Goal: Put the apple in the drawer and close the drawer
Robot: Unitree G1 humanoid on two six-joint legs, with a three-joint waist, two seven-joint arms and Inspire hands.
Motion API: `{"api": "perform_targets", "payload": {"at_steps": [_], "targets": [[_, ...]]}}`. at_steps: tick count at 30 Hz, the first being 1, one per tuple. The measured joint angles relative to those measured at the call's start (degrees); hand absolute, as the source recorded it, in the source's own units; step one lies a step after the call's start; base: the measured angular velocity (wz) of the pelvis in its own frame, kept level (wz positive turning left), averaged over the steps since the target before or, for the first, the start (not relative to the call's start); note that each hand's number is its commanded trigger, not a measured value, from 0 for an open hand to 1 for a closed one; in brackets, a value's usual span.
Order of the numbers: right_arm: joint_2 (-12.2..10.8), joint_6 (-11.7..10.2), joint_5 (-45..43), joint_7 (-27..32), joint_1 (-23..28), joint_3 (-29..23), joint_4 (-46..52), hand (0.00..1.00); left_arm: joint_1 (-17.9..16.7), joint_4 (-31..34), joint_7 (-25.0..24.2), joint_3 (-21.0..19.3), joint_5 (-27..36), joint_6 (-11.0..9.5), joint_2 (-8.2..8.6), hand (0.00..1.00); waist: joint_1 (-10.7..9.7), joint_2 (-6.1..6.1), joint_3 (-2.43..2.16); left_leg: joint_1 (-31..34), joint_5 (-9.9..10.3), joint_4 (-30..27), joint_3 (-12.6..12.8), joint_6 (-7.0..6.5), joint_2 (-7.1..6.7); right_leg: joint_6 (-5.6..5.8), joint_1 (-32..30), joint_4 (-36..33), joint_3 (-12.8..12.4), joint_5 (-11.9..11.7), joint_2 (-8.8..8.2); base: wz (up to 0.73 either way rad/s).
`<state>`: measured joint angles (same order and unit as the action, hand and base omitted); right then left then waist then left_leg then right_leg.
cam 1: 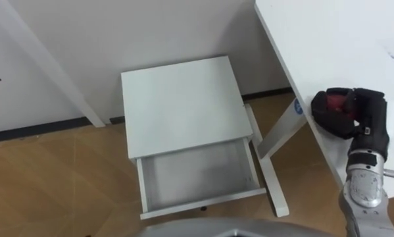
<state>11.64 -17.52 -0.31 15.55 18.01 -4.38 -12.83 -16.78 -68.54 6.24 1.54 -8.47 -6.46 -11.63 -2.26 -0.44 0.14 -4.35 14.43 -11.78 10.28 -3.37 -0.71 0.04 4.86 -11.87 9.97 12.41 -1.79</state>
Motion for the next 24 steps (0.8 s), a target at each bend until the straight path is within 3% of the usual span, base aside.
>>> {"api": "perform_targets", "payload": {"at_steps": [4,6,12,19,24], "targets": [[0.0,0.6,0.2,-3.2,-0.1,2.2,1.5,1.00,1.0,0.1,-0.8,0.7,0.0,0.0,-0.03,0.00,0.4,-0.03,0.00,0.8,0.0,-0.3,0.1,0.00,0.04,0.00,-1.1,-0.9,0.2,0.0,-0.09,-0.02],[0.2,2.0,0.1,-7.0,-1.1,4.1,2.4,1.00,1.2,0.4,-1.5,1.0,-1.1,0.0,-0.03,0.00,0.8,-0.03,0.00,0.9,0.0,-0.4,0.3,-0.02,0.02,0.00,-1.2,-0.9,0.0,0.0,-0.06,-0.04],[0.0,3.9,0.0,-17.1,-2.8,10.3,3.1,1.00,2.1,1.8,-3.2,1.6,-2.6,0.2,0.01,0.00,2.3,0.29,0.00,2.6,0.1,-1.9,-1.5,-0.21,-0.08,0.00,-1.4,-0.8,1.4,0.0,-0.08,0.17],[0.1,3.9,-0.5,-22.5,-4.5,11.4,5.0,1.00,2.2,2.1,-4.9,1.4,-6.1,1.2,0.03,0.00,3.1,0.60,0.12,3.6,0.1,-3.0,-3.4,-0.15,-0.09,-0.03,-1.4,-0.6,2.8,0.0,-0.25,0.15],[0.3,5.8,-1.1,-25.4,-4.5,12.6,5.0,1.00,3.0,2.1,-5.8,1.5,-6.2,1.6,0.02,0.00,3.8,0.35,0.32,4.3,0.1,-3.6,-4.1,-0.12,-0.14,-0.03,-1.6,-0.8,3.2,0.0,-0.34,0.07]]}}
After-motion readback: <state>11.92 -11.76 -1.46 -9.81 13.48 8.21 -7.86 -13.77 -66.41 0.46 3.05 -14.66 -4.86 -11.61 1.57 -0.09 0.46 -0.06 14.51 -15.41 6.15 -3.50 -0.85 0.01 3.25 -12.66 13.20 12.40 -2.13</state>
